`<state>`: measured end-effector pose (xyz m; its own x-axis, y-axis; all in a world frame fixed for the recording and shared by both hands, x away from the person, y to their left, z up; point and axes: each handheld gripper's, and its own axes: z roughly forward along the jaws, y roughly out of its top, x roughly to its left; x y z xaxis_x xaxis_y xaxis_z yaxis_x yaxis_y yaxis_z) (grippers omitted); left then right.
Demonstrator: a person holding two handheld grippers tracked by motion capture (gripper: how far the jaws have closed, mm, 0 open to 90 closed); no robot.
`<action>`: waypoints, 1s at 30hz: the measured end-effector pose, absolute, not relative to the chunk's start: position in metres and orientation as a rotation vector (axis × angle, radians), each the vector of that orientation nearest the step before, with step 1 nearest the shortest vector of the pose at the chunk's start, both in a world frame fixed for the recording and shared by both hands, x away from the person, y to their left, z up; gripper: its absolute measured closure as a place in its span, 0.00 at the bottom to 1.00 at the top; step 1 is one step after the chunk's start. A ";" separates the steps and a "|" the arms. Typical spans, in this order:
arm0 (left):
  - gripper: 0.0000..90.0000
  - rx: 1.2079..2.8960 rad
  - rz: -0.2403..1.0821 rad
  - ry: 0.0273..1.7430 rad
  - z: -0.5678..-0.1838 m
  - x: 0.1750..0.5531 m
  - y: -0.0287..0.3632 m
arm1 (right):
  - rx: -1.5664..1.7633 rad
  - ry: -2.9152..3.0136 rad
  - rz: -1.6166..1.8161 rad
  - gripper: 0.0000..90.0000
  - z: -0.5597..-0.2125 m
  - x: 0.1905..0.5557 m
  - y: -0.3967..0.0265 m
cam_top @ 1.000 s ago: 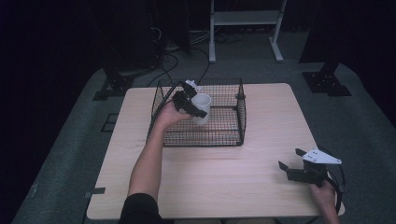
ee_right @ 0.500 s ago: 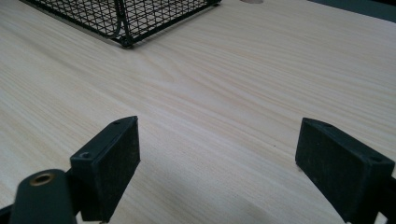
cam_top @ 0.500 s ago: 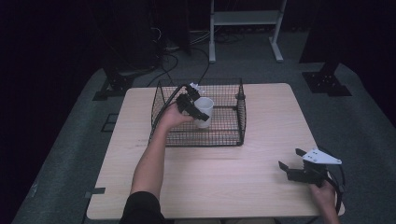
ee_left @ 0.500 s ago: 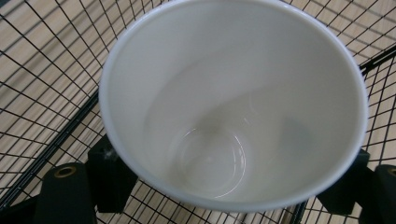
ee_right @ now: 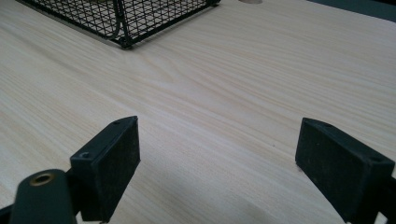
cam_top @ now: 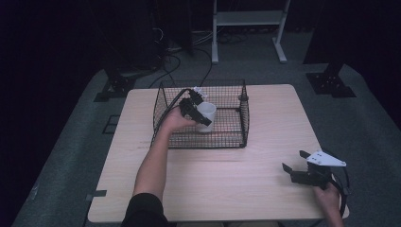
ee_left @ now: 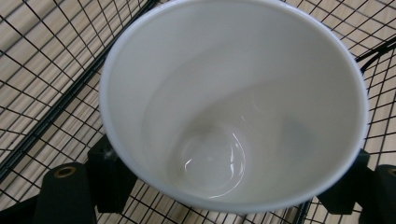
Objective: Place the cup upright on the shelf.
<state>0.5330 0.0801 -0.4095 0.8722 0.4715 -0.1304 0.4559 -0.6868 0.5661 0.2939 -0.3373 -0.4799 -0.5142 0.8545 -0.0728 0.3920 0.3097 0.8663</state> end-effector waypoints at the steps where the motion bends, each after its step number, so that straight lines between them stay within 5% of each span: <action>1: 0.24 2.432 0.034 0.669 -0.409 0.533 0.080 | 1.101 2.047 1.133 0.15 -0.480 0.294 -0.337; 20: 0.23 2.450 0.040 0.673 -0.410 0.527 0.087 | 1.103 2.045 1.138 0.15 -0.480 0.294 -0.338; 30: 0.12 2.426 0.049 0.675 -0.405 0.522 0.088 | 1.095 2.051 1.132 0.15 -0.480 0.294 -0.337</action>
